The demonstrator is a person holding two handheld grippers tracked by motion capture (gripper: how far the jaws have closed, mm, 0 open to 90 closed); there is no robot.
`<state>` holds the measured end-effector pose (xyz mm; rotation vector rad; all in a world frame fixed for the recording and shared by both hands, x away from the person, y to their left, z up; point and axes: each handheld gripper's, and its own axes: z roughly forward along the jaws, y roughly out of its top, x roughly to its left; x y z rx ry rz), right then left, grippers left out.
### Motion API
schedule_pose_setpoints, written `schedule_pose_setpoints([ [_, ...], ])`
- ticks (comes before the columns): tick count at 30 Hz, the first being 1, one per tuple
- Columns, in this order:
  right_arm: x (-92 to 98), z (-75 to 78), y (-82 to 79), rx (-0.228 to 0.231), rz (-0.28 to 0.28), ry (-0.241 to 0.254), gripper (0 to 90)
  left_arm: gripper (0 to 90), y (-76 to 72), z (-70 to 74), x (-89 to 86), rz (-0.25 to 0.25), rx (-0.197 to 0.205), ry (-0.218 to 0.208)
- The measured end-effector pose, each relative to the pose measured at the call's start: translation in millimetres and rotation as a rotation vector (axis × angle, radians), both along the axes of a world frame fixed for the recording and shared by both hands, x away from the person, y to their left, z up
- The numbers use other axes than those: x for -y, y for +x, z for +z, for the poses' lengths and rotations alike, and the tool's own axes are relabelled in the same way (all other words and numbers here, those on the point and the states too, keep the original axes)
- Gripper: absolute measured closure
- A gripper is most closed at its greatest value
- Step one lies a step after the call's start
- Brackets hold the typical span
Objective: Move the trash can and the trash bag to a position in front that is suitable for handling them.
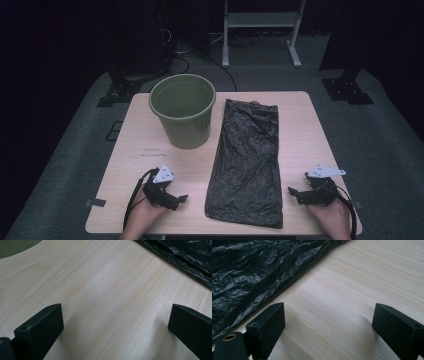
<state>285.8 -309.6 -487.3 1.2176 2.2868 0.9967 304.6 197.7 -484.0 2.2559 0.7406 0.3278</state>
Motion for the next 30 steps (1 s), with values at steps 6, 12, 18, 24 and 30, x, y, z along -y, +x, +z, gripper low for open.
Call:
schedule_pose_setpoints([
  [6, 0.4, 0.7, -0.5, -0.001, 0.011, -0.001, 12.4, 0.0, 0.3, -0.1, 0.1, 0.002, 0.0, -0.001],
  [12, 0.7, 2.8, -3.0, -0.015, 0.007, -0.005, 15.8, 0.0, -0.1, 0.0, 0.2, 0.007, 0.0, 0.0],
  [18, -2.8, 6.0, -5.8, -0.043, 0.028, 0.046, 25.0, 0.0, -0.2, 0.0, 0.2, 0.008, 0.0, 0.0],
  [24, -15.7, 10.7, -9.0, -0.034, 0.071, 0.064, 31.6, 0.0, -0.3, 0.0, 0.3, 0.009, 0.0, -0.001],
  [30, -24.7, 13.1, -11.7, -0.038, 0.106, 0.099, 36.5, 0.0, -0.4, 0.0, 0.4, 0.01, 0.001, -0.001],
])
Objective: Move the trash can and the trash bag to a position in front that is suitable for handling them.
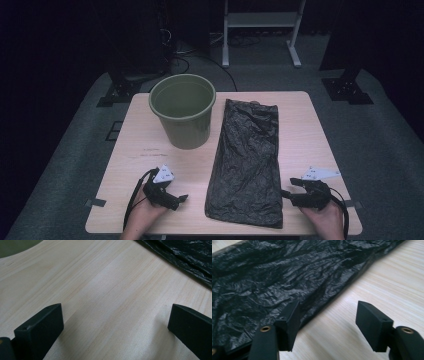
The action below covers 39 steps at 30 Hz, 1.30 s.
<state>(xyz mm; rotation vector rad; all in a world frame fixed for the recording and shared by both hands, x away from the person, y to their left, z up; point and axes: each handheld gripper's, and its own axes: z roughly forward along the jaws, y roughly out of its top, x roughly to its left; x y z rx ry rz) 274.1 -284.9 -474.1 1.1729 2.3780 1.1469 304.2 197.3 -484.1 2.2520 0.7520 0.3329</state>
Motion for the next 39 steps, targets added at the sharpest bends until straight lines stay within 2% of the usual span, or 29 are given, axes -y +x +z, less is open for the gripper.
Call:
schedule_pose_setpoints([
  [5, -7.3, -0.1, 2.5, -0.004, 0.009, 0.005, 42.1, 0.0, 0.0, 0.0, 0.0, 0.0, 0.0, 0.0],
  [13, -19.9, -4.3, 11.7, -0.019, 0.042, -0.032, 56.5, 0.0, 0.0, 0.0, 0.0, 0.0, 0.0, 0.0],
  [20, -26.4, -2.3, 13.9, 0.004, 0.068, -0.094, 89.8, 0.0, 0.0, 0.0, 0.0, 0.0, 0.0, 0.0],
  [23, -25.9, -2.7, 15.0, 0.002, 0.068, -0.085, 90.0, 0.0, 0.0, 0.0, 0.0, 0.0, 0.0, 0.0],
  [27, -20.9, -2.0, 15.7, 0.011, 0.049, -0.108, 90.0, 0.0, 0.1, 0.0, 0.0, 0.0, 0.0, 0.0],
  [39, 26.9, 9.8, 16.2, 0.048, -0.085, -0.096, 90.0, 0.0, 1.4, -0.1, 0.3, -0.006, 0.0, -0.001],
])
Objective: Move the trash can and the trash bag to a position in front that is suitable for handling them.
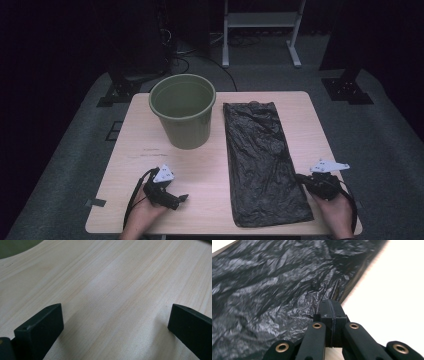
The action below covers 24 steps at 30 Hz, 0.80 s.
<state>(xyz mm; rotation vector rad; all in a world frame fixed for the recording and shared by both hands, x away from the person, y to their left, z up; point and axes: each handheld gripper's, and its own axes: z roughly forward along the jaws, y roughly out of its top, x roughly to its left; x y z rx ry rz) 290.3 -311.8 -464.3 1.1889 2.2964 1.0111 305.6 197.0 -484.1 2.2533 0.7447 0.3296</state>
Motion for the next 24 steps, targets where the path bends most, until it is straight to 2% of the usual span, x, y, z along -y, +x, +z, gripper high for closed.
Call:
schedule_pose_setpoints([
  [6, 26.2, 2.6, 0.9, 0.009, -0.074, 0.003, 90.0, 0.0, 0.0, 0.0, 0.0, 0.0, 0.0, 0.0],
  [11, 44.3, 2.5, -0.5, 0.011, -0.142, -0.015, 90.0, 0.0, 0.0, 0.0, 0.0, 0.0, 0.0, 0.0],
  [12, 47.1, 2.9, -1.5, 0.017, -0.16, -0.02, 87.4, 0.0, 0.0, 0.0, 0.0, 0.0, 0.0, 0.0],
  [15, 49.5, 6.9, -4.5, 0.05, -0.194, -0.016, 71.2, 0.0, 0.0, 0.0, 0.0, 0.0, 0.0, 0.0],
  [18, 40.9, 12.9, -5.7, 0.073, -0.174, -0.001, 59.2, 0.0, 0.0, 0.0, 0.0, 0.0, 0.0, 0.0],
  [19, 34.2, 13.9, -4.6, 0.071, -0.152, 0.009, 58.4, 0.0, 0.0, 0.0, 0.0, 0.0, 0.0, 0.0],
  [24, 3.5, 9.7, 5.4, 0.026, -0.064, 0.019, 50.2, 0.0, 0.0, 0.0, 0.0, 0.0, 0.0, 0.0],
])
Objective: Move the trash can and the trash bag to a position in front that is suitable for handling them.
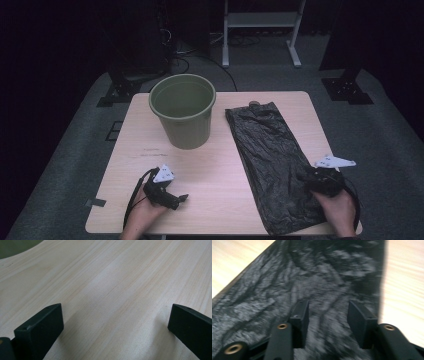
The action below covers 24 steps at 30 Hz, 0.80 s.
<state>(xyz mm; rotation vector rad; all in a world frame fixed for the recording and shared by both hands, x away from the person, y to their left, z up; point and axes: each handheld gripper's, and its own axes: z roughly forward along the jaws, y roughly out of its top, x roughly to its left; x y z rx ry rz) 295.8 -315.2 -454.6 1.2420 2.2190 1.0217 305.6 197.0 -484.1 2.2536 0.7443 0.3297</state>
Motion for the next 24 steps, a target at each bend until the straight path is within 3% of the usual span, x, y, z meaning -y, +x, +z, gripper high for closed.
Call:
schedule_pose_setpoints([
  [6, -23.8, -10.7, 11.6, -0.064, 0.054, -0.011, 41.9, 0.0, 0.0, 0.0, 0.1, 0.001, 0.0, -0.001],
  [8, -31.1, -14.2, 13.8, -0.079, 0.065, -0.034, 44.4, 0.0, 0.0, 0.0, 0.0, 0.0, 0.0, 0.0],
  [11, -37.8, -18.0, 16.1, -0.099, 0.08, -0.061, 58.3, 0.0, 0.0, 0.0, 0.0, 0.0, 0.0, 0.0],
  [15, -38.8, -17.3, 12.9, -0.093, 0.091, -0.075, 90.0, 0.0, 0.0, 0.0, 0.0, 0.0, 0.0, 0.0],
  [17, -39.2, -16.6, 10.3, -0.082, 0.086, -0.106, 90.0, 0.0, 0.0, 0.0, 0.0, 0.0, 0.0, 0.0],
  [20, -35.3, -15.9, 7.1, -0.089, 0.082, -0.114, 90.0, 0.0, 0.0, 0.0, 0.0, 0.0, 0.0, 0.0],
  [24, -24.9, -16.6, -3.0, -0.1, 0.084, -0.085, 90.0, 0.0, 0.0, 0.0, 0.0, 0.0, 0.0, 0.0],
])
